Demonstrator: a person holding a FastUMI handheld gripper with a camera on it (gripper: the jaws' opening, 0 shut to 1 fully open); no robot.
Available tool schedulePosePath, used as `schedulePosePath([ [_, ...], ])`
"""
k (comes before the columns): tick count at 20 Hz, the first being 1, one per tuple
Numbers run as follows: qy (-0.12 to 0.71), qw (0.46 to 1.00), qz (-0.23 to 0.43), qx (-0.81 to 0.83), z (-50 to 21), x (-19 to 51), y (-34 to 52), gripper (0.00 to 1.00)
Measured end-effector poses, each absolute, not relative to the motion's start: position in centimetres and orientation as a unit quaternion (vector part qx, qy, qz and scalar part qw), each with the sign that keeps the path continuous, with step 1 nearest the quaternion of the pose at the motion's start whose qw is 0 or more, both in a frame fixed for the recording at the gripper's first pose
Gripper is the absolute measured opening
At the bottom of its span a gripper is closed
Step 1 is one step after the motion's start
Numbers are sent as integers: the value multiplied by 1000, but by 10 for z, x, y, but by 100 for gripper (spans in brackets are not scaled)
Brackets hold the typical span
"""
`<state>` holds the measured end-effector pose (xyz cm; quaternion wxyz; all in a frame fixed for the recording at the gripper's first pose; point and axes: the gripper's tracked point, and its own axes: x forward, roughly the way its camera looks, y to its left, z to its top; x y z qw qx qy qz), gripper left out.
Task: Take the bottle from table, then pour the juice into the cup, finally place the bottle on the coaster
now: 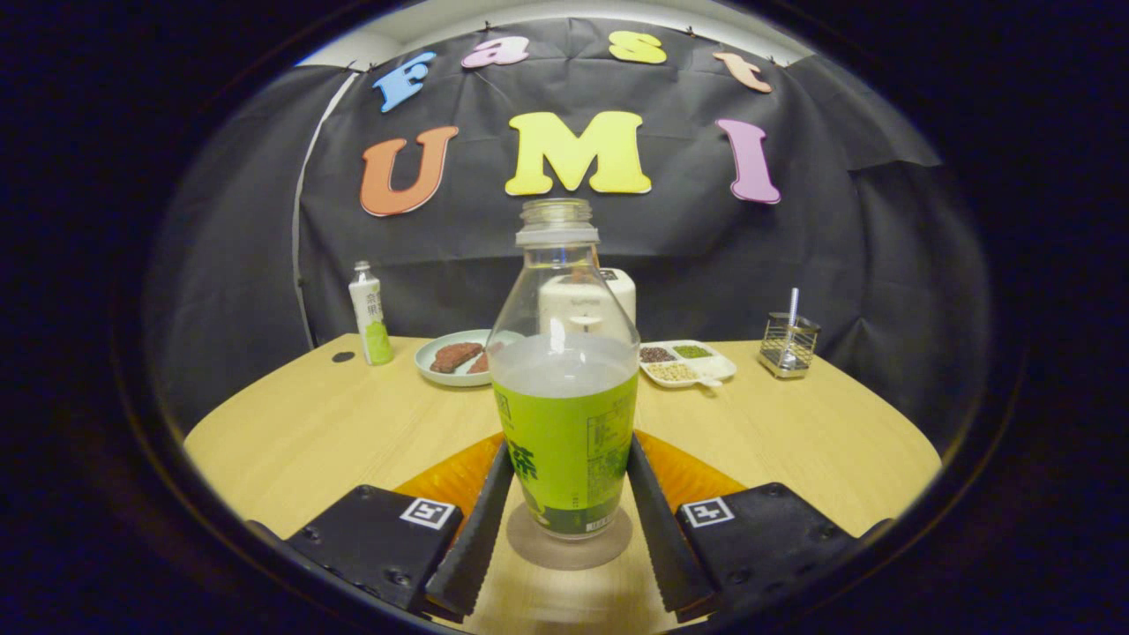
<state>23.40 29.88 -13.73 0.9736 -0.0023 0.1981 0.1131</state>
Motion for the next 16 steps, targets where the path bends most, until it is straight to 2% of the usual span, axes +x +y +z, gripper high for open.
schedulePosePath([
  [12, 218, 969, 111, 21, -154, 235, 302, 82],
  [14, 225, 968, 113, 25, -156, 232, 304, 84],
  [16, 228, 967, 113, 29, -157, 230, 304, 92],
])
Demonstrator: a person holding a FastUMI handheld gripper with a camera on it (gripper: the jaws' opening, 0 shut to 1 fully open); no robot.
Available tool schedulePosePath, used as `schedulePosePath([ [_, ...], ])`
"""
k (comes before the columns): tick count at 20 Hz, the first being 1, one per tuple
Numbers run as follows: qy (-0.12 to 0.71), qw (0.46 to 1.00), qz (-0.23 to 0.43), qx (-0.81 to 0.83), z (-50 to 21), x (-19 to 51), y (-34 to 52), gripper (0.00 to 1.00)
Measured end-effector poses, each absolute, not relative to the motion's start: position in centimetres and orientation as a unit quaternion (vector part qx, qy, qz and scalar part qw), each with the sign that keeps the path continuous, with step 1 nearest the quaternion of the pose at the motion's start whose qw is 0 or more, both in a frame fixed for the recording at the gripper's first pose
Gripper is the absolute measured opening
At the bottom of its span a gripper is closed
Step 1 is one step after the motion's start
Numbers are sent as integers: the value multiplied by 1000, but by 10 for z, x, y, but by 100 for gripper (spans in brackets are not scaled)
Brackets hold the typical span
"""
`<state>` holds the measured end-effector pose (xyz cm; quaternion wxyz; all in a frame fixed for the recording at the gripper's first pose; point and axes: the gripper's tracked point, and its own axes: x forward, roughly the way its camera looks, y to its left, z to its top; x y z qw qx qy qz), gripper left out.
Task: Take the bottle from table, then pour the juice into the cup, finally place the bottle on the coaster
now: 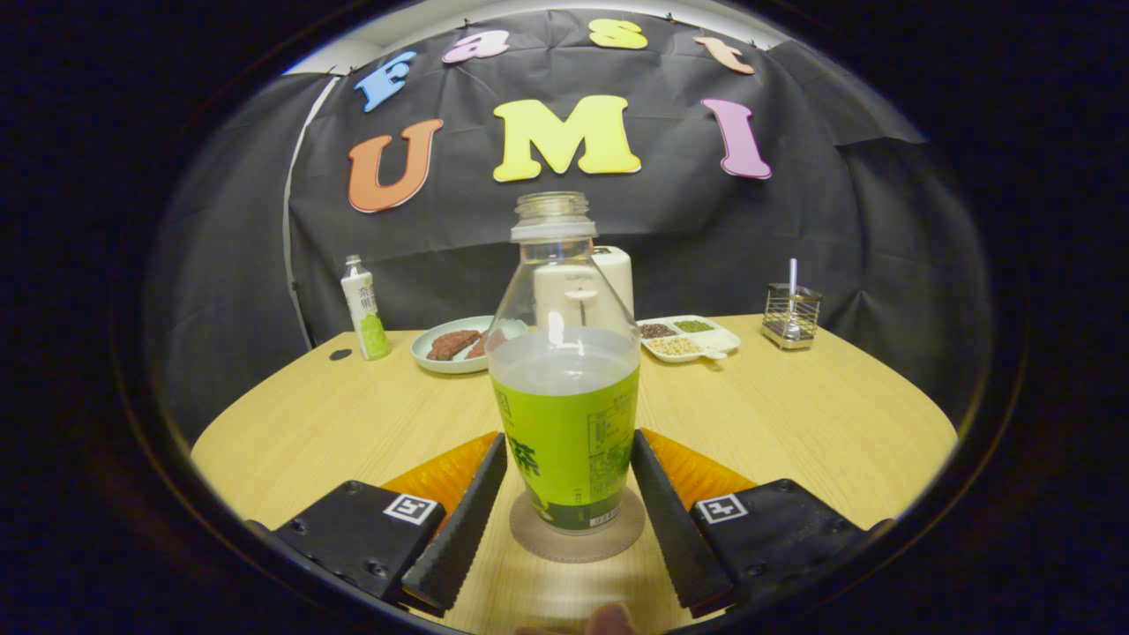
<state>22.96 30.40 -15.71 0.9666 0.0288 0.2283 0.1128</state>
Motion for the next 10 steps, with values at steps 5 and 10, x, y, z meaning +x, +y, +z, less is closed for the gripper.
schedulePosePath([
  [5, 222, 967, 115, 40, -145, 219, 306, 95],
  [10, 192, 973, 118, 45, -114, 197, 300, 100],
])
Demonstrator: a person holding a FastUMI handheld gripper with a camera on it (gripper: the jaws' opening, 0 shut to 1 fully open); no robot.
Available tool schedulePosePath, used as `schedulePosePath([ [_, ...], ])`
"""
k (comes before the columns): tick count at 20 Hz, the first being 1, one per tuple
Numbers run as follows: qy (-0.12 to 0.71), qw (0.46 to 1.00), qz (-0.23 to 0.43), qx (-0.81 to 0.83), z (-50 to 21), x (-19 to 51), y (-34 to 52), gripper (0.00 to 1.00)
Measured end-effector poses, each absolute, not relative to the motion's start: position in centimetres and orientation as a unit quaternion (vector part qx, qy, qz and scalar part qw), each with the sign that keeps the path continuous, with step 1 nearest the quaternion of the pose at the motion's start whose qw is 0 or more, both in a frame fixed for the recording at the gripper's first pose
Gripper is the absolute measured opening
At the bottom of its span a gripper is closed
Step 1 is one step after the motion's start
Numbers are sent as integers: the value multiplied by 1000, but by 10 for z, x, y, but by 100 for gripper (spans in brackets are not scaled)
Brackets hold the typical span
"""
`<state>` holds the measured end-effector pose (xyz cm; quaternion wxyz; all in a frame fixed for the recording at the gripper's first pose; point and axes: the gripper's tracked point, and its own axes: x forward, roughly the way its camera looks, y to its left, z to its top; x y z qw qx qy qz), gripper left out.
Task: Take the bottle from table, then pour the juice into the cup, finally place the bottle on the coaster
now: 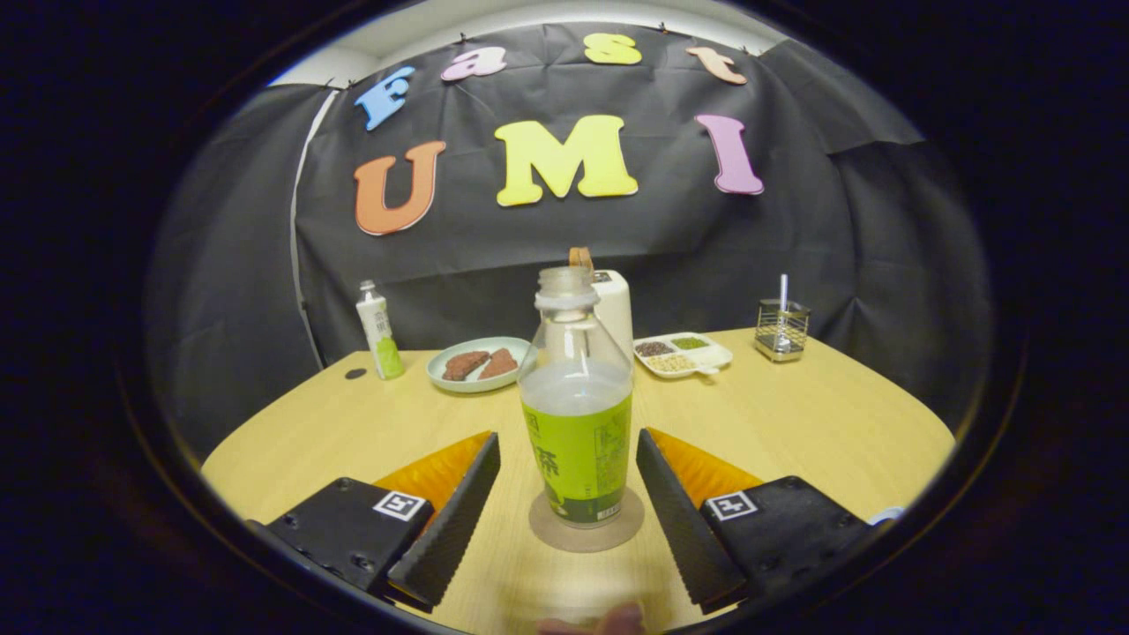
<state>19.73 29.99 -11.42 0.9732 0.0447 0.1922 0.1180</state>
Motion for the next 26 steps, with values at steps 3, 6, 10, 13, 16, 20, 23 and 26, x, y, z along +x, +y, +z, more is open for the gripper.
schedulePosePath([
  [3, 174, 976, 121, 42, -95, 173, 295, 100],
  [6, 140, 982, 117, 41, -67, 140, 281, 99],
  [10, 113, 986, 121, 24, -43, 83, 264, 100],
  [13, 108, 986, 129, 9, -40, 43, 249, 100],
  [16, 91, 988, 121, 12, -34, 6, 234, 100],
  [20, 80, 990, 117, 15, -36, -33, 223, 100],
  [23, 75, 990, 114, 21, -37, -50, 219, 100],
  [26, 60, 993, 100, 34, -33, -54, 212, 100],
])
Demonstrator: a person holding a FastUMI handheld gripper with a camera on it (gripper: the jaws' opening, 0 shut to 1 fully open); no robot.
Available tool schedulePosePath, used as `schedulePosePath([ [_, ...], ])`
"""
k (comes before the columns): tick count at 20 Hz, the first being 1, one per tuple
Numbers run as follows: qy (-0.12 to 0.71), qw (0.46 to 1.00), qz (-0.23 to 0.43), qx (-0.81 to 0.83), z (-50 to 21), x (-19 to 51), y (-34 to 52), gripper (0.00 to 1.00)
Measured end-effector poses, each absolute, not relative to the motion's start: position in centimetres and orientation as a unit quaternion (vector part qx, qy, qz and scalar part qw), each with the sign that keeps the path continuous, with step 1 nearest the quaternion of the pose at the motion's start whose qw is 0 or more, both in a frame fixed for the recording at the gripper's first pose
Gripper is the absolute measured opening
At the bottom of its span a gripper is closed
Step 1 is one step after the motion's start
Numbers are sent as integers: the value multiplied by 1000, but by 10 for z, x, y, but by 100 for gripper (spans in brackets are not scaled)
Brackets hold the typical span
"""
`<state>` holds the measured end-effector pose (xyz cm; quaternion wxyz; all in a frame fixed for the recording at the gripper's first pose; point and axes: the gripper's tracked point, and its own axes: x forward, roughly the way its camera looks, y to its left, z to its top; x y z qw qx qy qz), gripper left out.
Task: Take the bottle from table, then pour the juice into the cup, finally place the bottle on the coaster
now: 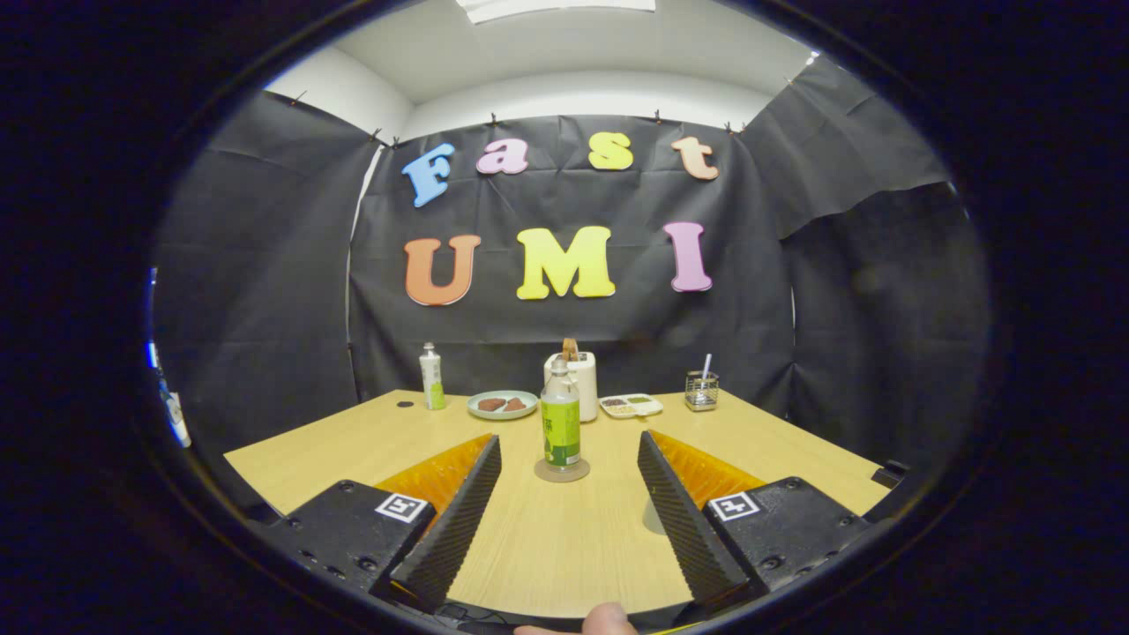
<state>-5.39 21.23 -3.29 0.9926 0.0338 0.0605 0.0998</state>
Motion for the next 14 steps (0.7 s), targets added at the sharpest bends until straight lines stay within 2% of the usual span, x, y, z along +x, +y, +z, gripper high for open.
schedulePosePath([
  [14, 70, 993, 91, 35, -46, -49, 215, 100],
])
